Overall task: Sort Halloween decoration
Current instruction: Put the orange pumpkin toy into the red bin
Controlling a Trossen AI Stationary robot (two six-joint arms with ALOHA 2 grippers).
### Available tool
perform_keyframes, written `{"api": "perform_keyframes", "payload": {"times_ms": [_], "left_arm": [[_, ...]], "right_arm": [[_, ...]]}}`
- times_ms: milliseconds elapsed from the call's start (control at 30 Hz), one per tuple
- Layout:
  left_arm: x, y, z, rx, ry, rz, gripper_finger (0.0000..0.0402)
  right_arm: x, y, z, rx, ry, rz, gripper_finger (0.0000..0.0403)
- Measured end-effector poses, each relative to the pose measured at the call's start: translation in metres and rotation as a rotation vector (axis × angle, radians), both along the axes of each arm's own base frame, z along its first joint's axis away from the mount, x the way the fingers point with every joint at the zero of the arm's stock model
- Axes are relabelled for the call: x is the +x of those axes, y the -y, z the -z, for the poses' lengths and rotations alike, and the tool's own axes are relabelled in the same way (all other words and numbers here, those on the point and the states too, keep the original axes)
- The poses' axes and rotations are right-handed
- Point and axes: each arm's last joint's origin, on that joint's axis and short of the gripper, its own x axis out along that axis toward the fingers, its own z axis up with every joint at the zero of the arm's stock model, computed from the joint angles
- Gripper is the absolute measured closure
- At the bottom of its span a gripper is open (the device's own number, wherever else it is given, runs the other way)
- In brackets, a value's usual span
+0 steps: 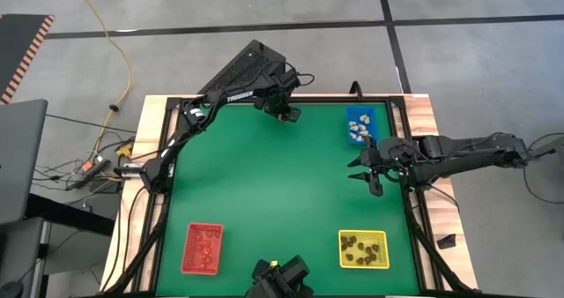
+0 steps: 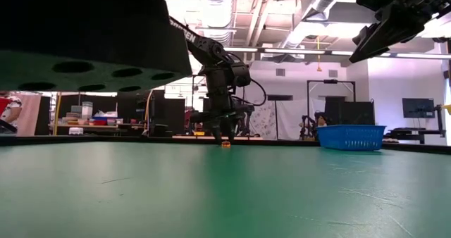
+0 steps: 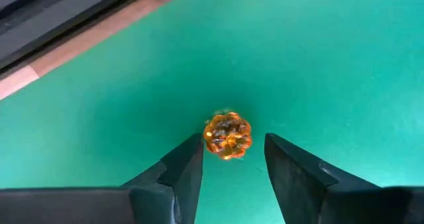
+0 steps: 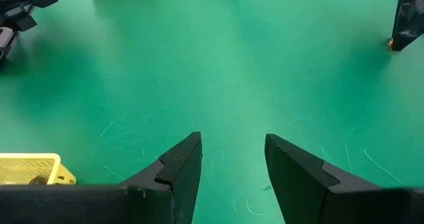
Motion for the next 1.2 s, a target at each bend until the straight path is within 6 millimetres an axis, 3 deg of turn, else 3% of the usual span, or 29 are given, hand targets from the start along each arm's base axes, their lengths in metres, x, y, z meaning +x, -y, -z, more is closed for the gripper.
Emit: {"api": "perform_keyframes", "payload": {"times_ms": [933,1200], "left_arm": [[-0.0025,-0.0040,0.0043,-0.090,0.046,-0.046,0.0256],[-0.0021,-0.0038,0.0049,-0.085,0.042,-0.052,0.0298]], "right_arm": [[-0.0001,-0.0001,0.0001,0.021,-0.001,0.013,0.0207],[-0.0001,-0.0001,0.0002,0.021,-0.002,0.013,0.0207]]}}
